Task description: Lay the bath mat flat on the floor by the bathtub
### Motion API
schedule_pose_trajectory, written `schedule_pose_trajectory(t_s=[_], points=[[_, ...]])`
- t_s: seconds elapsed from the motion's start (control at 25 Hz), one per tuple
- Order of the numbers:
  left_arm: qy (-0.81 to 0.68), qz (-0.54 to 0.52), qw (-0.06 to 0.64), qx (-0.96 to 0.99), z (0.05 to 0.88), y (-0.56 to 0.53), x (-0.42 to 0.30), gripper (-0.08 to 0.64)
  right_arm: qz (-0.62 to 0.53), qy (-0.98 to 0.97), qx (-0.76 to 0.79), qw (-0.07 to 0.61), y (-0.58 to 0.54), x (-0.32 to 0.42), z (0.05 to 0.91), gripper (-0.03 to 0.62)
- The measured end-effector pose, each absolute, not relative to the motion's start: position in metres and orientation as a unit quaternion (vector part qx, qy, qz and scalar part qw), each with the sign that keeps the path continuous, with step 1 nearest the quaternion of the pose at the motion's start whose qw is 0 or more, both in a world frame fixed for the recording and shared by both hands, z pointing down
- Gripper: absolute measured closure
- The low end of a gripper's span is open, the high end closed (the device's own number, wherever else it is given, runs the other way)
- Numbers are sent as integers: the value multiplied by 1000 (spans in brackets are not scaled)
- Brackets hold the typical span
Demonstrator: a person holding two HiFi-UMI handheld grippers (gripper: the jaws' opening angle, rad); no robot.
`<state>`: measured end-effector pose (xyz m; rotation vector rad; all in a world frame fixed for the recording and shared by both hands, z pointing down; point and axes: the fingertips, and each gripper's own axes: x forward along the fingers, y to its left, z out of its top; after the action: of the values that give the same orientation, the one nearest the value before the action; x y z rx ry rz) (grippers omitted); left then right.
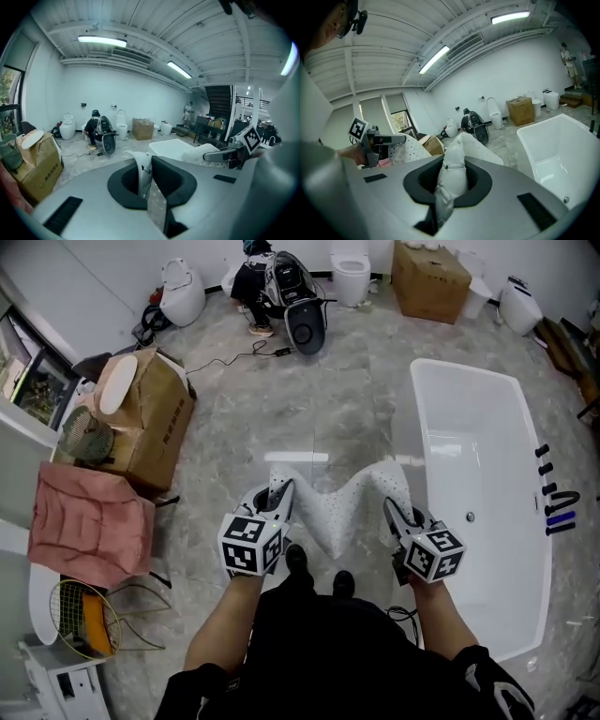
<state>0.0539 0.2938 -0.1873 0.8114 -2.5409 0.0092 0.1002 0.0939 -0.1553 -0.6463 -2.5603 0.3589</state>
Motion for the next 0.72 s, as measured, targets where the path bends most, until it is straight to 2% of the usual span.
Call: schedule_pose_trajectory(t_s=[0.32, 0.72], points=[[-900, 3, 241, 363, -172, 303, -37, 532, 141, -946, -160, 243, 107, 41, -146, 559], [-850, 56, 230, 470, -170, 306, -141, 533, 164, -964, -43, 204, 125, -21, -154, 560]])
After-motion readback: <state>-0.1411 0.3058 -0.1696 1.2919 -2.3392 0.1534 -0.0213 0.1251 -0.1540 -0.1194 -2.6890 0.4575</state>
